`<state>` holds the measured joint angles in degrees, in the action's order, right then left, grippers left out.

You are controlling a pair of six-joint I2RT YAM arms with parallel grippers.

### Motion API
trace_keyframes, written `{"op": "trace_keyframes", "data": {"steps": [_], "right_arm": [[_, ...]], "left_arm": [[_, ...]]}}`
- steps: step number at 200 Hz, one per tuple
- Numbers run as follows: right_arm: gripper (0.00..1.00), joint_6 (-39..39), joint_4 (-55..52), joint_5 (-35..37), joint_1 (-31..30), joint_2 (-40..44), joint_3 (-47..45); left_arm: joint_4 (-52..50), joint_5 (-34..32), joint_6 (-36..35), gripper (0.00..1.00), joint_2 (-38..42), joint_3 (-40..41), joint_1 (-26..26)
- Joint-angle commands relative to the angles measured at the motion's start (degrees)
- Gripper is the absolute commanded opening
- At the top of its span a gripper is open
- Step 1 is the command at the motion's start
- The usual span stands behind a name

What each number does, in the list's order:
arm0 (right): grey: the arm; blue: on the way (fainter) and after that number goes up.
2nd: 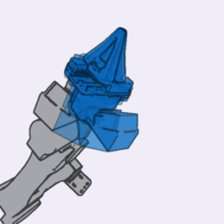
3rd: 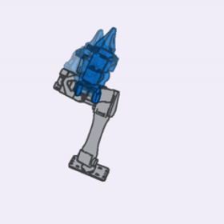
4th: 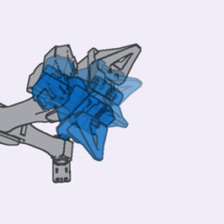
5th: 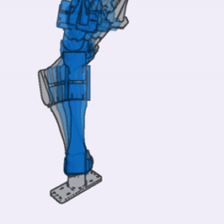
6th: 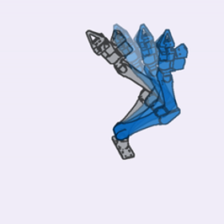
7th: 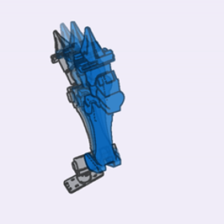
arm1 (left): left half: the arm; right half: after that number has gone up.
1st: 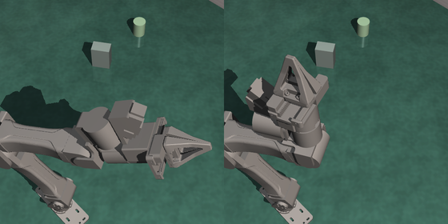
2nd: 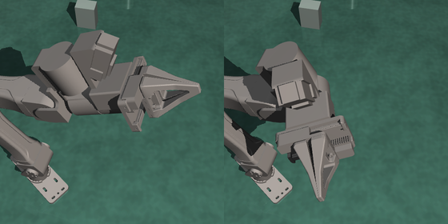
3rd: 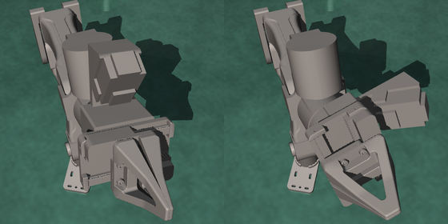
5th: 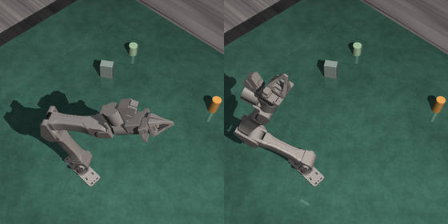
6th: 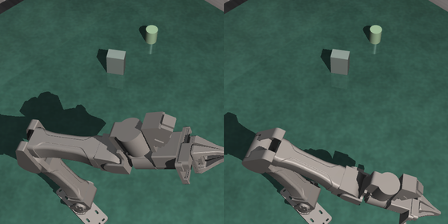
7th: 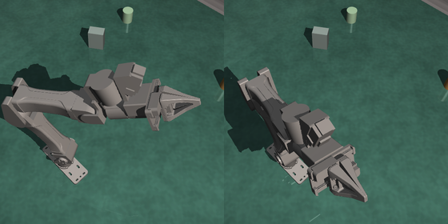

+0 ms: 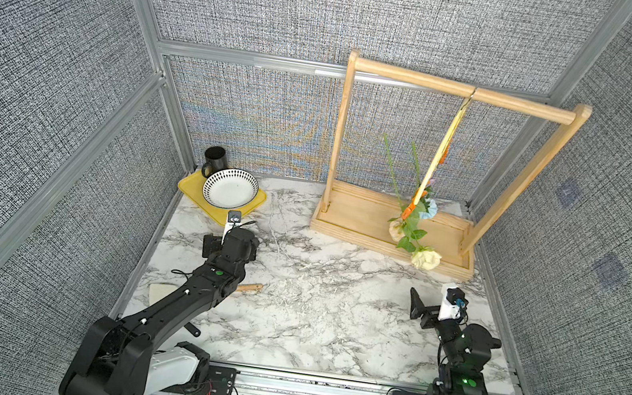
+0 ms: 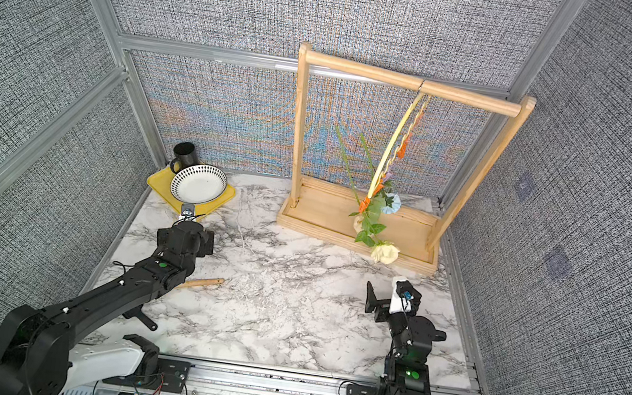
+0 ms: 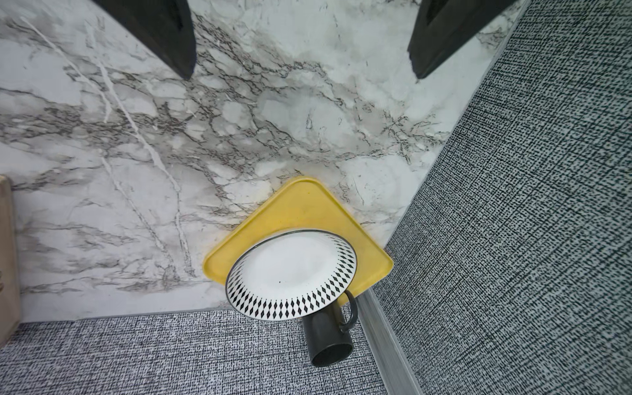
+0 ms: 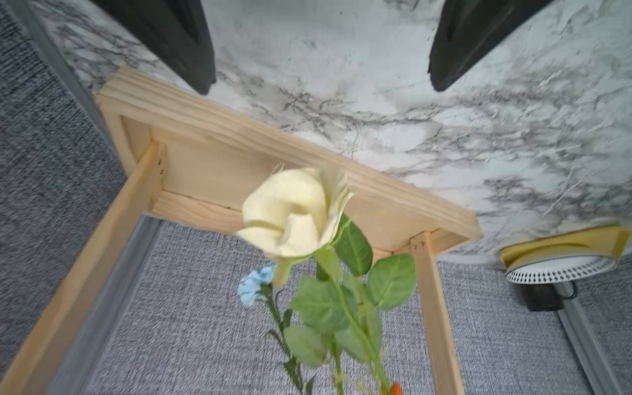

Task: Dry the flowers on a clothes hanger
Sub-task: Reset both arms

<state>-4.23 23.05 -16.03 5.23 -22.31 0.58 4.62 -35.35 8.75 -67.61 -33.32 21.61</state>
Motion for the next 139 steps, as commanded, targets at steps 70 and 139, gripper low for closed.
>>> {"op": "trace_keyframes", "data": {"steps": [70,139], "right_arm": [[0.99,-1.54,22.87,6.68,0.02,-19.98,-2.98],[0.99,-2.26,21.18,5.67,0.43,-18.91,-2.84]], "left_arm": [[24.31,2.37,-7.08,1.00,-3.02,10.99,-3.59],[29.00,9.43,-8.16,1.00,-7.93,9.62,-6.99]]}}
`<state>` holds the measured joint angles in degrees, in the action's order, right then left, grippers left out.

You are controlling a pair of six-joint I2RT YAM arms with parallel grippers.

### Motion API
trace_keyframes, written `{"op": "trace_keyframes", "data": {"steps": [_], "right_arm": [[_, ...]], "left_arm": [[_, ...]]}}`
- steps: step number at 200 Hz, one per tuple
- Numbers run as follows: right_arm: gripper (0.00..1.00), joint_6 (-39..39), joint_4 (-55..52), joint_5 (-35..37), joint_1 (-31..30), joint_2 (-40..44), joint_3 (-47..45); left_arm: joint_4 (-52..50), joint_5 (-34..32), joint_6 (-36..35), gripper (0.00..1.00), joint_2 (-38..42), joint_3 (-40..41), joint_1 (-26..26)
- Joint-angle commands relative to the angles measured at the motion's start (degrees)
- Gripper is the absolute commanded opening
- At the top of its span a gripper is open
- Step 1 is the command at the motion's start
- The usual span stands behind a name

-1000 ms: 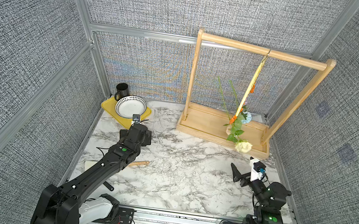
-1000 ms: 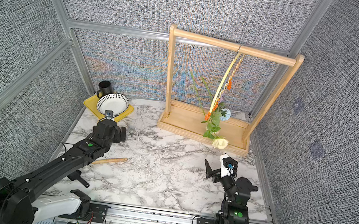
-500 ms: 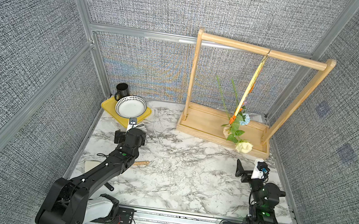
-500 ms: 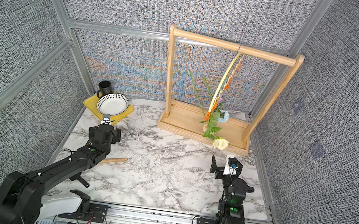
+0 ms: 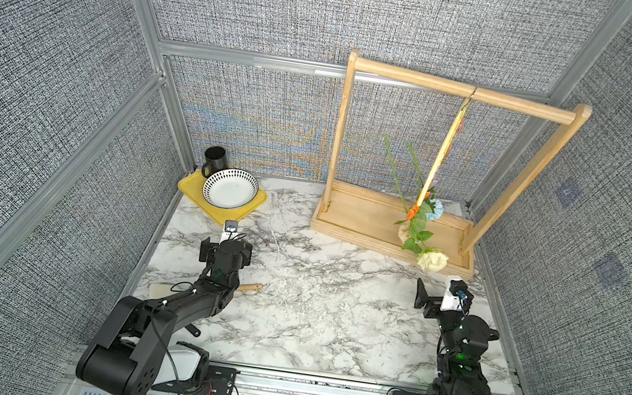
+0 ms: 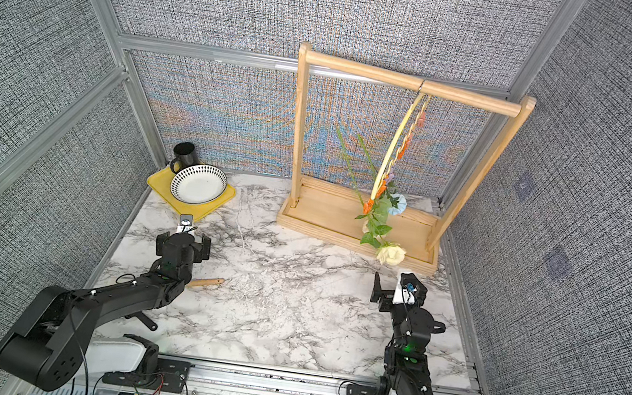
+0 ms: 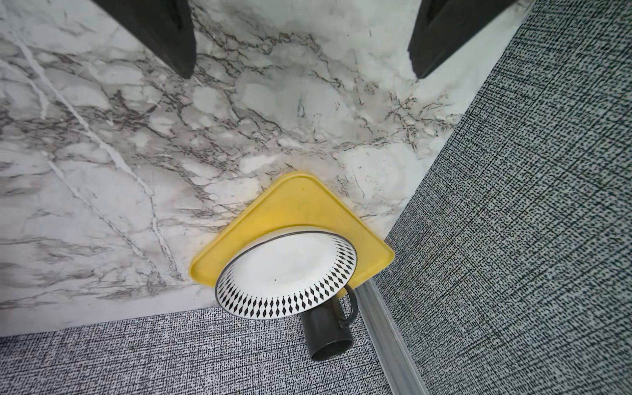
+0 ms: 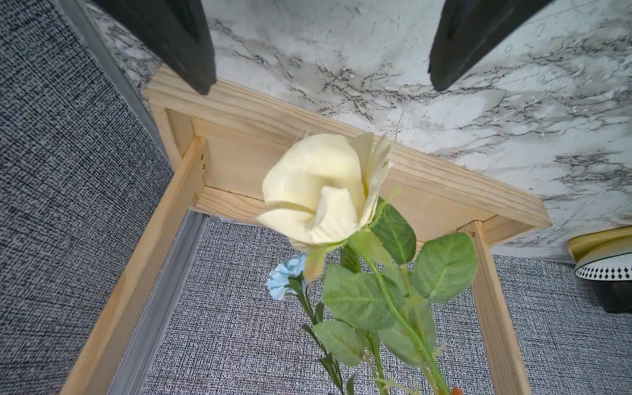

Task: Dry the flowers on a clothes hanger
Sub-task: Reset both arms

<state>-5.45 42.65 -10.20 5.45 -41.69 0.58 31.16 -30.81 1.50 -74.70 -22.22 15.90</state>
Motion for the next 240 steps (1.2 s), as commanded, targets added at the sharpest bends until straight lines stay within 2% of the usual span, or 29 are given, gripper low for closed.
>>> {"op": "trace_keyframes", "data": {"steps": [1,36,65,83,97,127,164,195,211,240], "right_arm": [[0.99,-1.13,1.57,-0.17,0.23,0.47,-2.85],[0.99,-2.53,3.66,-2.15,0.28,-3.21,-2.09],[0.99,-0.76,9.02,-4.04,-0.13,-9.26,-1.00],[0.99,-0.59,11.63,-4.13,-0.79,-13.78,0.41],[0.99,-0.65,13.94,-4.19,-0.83,-17.72,1.77],[0.99,-0.61,19.15,-4.18,-0.78,-25.29,4.53],[0.99,0.56,22.95,-4.87,-0.75,-31.21,7.16],[0.99,1.74,22.01,-4.74,-1.40,-33.95,9.76],[0.99,2.67,24.67,-3.79,-2.45,-36.37,9.98],[0.99,-0.12,28.45,0.50,-5.69,-42.94,11.18]], "left_arm": [[2.49,5.41,-1.03,1.00,-0.82,-1.50,-1.43],[8.81,12.26,-5.32,1.00,-4.14,-1.07,-4.56],[13.05,16.21,-2.02,1.00,-10.32,-1.67,-8.66],[17.90,14.54,-1.05,1.00,-12.71,-0.38,-9.20],[14.82,14.96,-1.12,1.00,-11.65,-0.96,-9.31],[15.21,15.26,-0.97,1.00,-11.98,-1.12,-9.52],[14.37,15.51,-0.71,1.00,-12.03,-1.43,-9.77],[14.38,15.50,-0.71,0.99,-11.98,-1.43,-9.81],[14.42,15.51,-0.71,1.00,-12.05,-1.44,-9.78],[14.38,15.50,-0.71,0.99,-12.00,-1.43,-9.78]]}}
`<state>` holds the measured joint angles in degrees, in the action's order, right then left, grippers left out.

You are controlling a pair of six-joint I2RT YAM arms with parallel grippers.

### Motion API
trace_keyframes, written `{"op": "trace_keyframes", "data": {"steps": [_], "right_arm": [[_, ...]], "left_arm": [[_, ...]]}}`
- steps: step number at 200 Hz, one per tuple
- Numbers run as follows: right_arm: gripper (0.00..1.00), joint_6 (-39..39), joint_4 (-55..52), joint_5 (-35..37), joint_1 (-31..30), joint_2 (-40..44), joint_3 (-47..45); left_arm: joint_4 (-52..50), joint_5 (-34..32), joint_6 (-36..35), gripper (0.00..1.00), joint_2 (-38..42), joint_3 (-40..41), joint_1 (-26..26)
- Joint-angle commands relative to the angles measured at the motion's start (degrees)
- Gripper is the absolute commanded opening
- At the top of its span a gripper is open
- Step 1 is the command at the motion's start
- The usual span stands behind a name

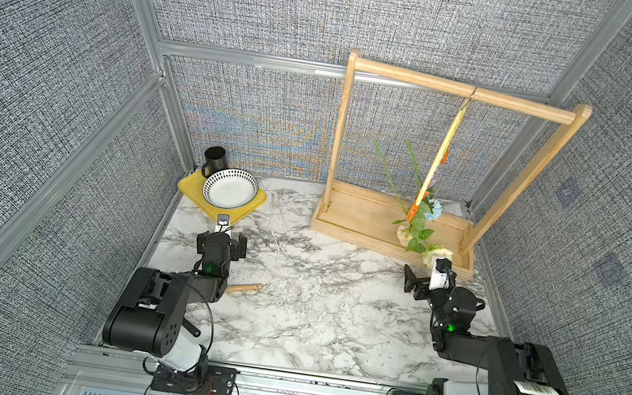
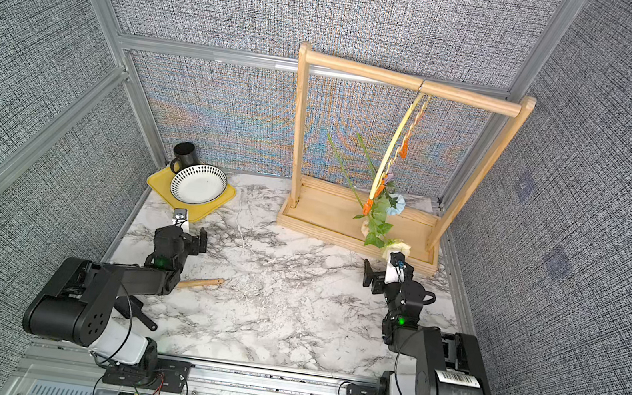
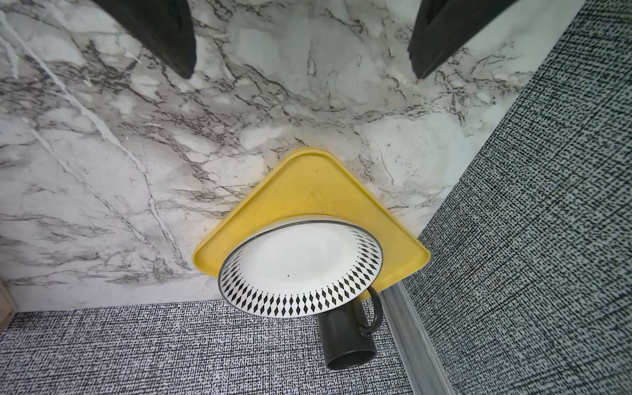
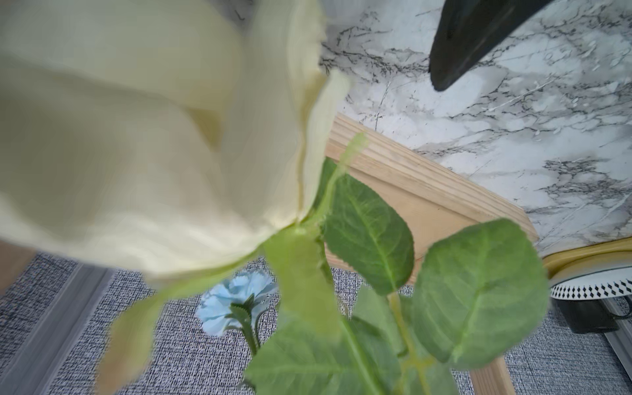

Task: Dry the flowers on a clothes hanger
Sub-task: Reset both arms

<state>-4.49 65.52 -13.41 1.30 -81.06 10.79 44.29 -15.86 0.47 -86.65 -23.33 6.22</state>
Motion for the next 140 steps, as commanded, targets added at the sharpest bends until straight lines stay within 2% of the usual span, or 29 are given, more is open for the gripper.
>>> {"op": "trace_keyframes", "data": {"steps": [1,31,140], "right_arm": [[0.99,-1.02,5.72,3.90,-1.50,-3.71,0.94],[0.99,-0.40,8.61,5.45,-1.48,-5.23,-0.13],[0.99,-0.16,7.79,6.11,-1.48,-5.35,0.44]], "left_arm": [[1.28,0.51,0.32,0.99,-0.03,-0.31,-0.08],[1.25,0.54,0.32,1.00,0.05,-0.31,-0.14],[1.35,0.56,0.32,1.00,0.20,-0.22,-0.15]]}}
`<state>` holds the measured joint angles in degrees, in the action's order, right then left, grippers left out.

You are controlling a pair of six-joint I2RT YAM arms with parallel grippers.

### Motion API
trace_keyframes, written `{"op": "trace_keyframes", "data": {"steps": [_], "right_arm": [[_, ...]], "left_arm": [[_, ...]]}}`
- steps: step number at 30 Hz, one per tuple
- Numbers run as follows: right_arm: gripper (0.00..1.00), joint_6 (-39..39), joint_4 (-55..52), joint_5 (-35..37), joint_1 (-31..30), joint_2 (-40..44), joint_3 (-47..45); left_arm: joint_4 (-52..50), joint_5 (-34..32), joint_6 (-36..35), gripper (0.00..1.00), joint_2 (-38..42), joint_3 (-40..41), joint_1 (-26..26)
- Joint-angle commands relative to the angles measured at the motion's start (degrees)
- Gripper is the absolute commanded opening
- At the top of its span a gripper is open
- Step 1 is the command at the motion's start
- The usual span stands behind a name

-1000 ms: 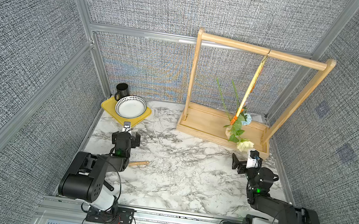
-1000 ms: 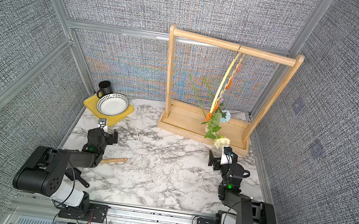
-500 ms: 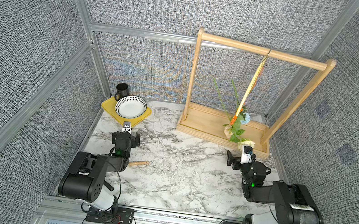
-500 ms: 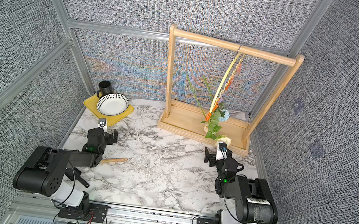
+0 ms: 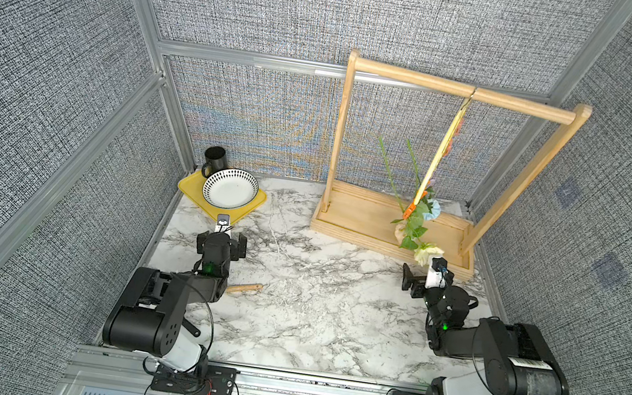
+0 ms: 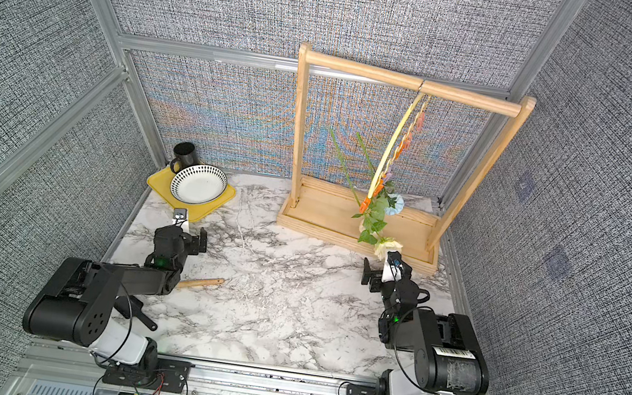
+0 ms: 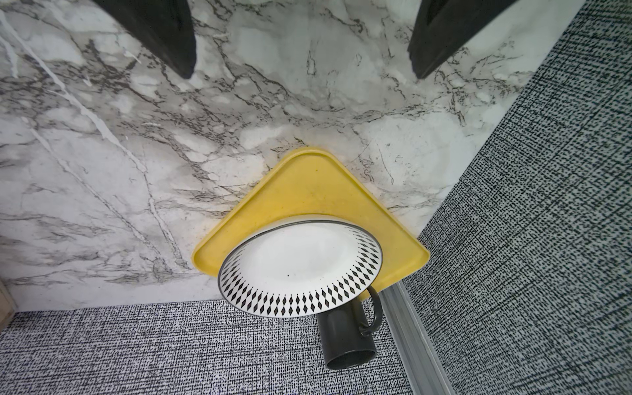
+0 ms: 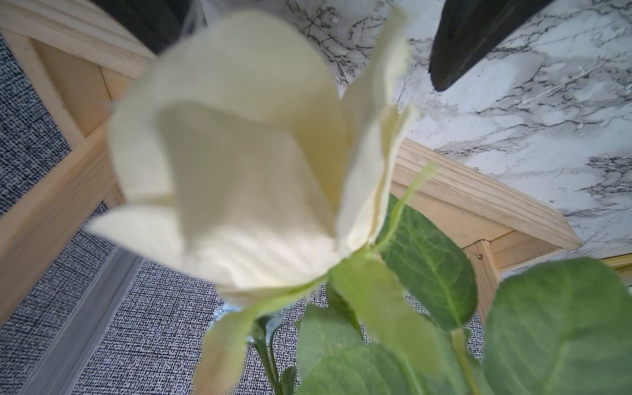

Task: Dry the flowers on a clothes hanger
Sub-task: Reset both arms

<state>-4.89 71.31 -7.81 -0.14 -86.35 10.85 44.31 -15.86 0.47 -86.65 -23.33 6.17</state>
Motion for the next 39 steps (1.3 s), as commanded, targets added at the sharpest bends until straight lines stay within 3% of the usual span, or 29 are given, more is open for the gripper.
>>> {"op": "trace_keyframes", "data": {"steps": [1,39], "right_arm": [[0.99,0.23,1.99,0.52,-0.08,-0.10,0.38],[0.99,0.35,1.82,0.34,0.04,-0.12,0.46]], "left_arm": [[1.32,0.52,0.32,1.00,0.18,-0.22,-0.11],[0.51,2.36,0.50,0.99,0.17,-0.49,-1.05]]}}
